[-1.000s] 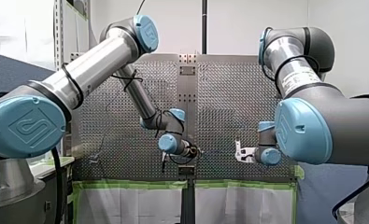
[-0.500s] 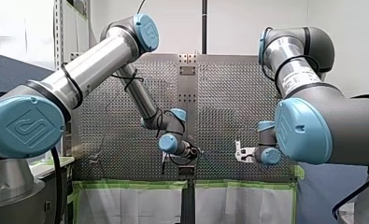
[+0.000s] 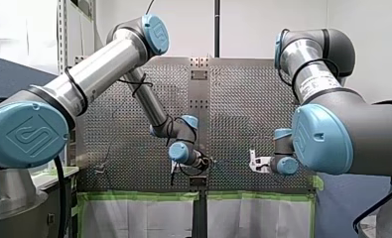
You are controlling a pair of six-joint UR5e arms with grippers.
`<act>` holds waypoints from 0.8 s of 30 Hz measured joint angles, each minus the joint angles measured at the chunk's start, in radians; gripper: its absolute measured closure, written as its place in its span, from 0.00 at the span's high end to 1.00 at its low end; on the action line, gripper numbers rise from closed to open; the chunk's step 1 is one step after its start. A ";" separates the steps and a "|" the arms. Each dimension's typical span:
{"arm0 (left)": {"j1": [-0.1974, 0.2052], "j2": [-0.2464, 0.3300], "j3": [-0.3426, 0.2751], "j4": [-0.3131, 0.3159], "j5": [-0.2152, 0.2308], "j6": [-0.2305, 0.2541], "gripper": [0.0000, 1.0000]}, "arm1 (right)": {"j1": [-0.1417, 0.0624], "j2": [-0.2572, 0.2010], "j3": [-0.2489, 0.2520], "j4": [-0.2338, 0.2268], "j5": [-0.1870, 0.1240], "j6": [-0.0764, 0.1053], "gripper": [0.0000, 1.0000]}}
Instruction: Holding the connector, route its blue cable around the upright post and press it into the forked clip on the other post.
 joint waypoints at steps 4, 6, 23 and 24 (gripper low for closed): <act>0.000 0.000 0.000 0.000 0.000 -0.001 1.00 | 0.001 0.000 -0.001 0.003 0.000 -0.001 0.00; 0.000 0.000 0.000 0.000 0.000 -0.002 1.00 | 0.001 0.000 -0.001 0.004 0.000 -0.003 0.00; 0.011 0.033 -0.033 0.012 0.000 0.034 1.00 | 0.003 0.000 0.000 0.012 0.000 -0.008 0.00; 0.012 0.041 -0.040 0.018 -0.001 0.037 1.00 | 0.004 0.000 0.000 0.013 0.000 -0.009 0.00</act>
